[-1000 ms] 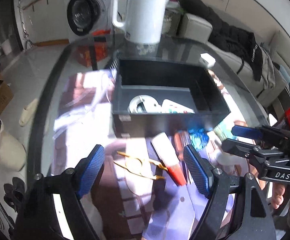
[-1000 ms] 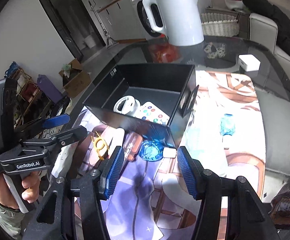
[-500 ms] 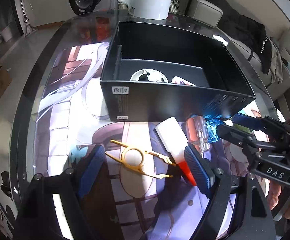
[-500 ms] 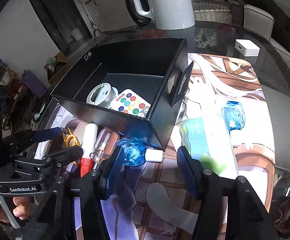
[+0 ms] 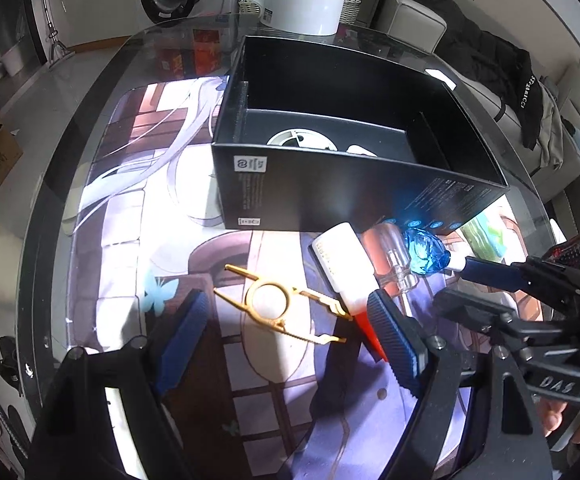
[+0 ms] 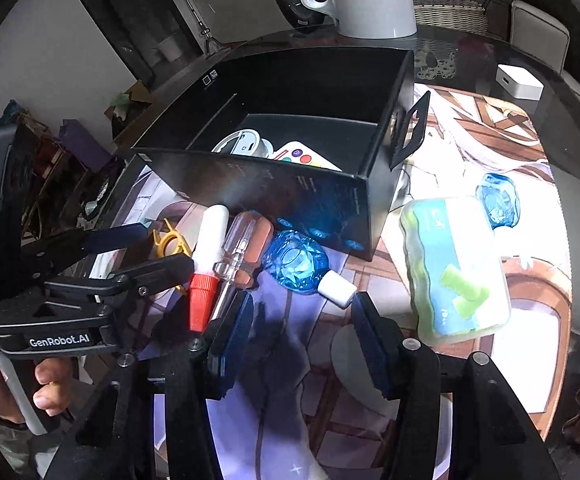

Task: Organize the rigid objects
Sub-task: 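Move left tool to the yellow plastic clip while right tool approaches the blue crystal bottle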

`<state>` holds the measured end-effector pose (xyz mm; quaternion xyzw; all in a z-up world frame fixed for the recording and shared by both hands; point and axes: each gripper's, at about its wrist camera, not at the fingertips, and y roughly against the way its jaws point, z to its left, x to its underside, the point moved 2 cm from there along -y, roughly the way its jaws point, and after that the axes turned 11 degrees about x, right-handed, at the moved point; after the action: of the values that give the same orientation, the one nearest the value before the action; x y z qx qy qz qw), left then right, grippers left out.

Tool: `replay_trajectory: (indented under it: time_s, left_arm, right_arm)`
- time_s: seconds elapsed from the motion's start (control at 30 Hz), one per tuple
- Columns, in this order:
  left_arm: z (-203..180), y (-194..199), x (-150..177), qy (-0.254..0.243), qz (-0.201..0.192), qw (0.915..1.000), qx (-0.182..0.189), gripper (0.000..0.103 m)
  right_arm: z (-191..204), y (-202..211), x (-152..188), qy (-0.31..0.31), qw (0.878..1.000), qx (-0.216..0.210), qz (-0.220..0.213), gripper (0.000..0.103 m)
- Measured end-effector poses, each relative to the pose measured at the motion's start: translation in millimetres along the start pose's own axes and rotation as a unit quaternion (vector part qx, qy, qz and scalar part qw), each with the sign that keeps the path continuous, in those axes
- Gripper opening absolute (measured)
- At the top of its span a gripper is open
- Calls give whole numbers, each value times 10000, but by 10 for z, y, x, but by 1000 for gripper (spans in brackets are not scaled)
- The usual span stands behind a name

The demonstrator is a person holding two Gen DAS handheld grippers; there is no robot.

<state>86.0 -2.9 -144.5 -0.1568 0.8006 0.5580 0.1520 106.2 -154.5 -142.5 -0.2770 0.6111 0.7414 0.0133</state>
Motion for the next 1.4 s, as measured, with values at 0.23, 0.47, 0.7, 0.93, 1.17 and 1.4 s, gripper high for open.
replay_trajectory:
  time_s: [0.23,0.47,0.7,0.93,1.17,1.4]
  left_arm:
    - [31,-15,72,-4,108,9999,-46,82]
    - [106,-27,40,91,75,9997,-197,82]
    - [143,-60,-43,144,50,9994,-308,82]
    - [127,-110,-68,187,57,9994,-289,82]
    - [193,-72,-30,394,-11,9990,-212,82]
    - [294,-139,-149,488,-82,9972,-562,84]
  right_arm:
    - [-9,116,-11,-81,9997,-196,-106,49]
    - [-63,93,-114,17,9996,-48,-281,49]
    - [26,-38,-104,63,9993,-359,-71,35]
    - [146,-36,1,415,9990,-182,62,17]
    - [99,-14,15,282,9992,-270,54,17]
    - [131,-44,33,317,9991,-268,59,17]
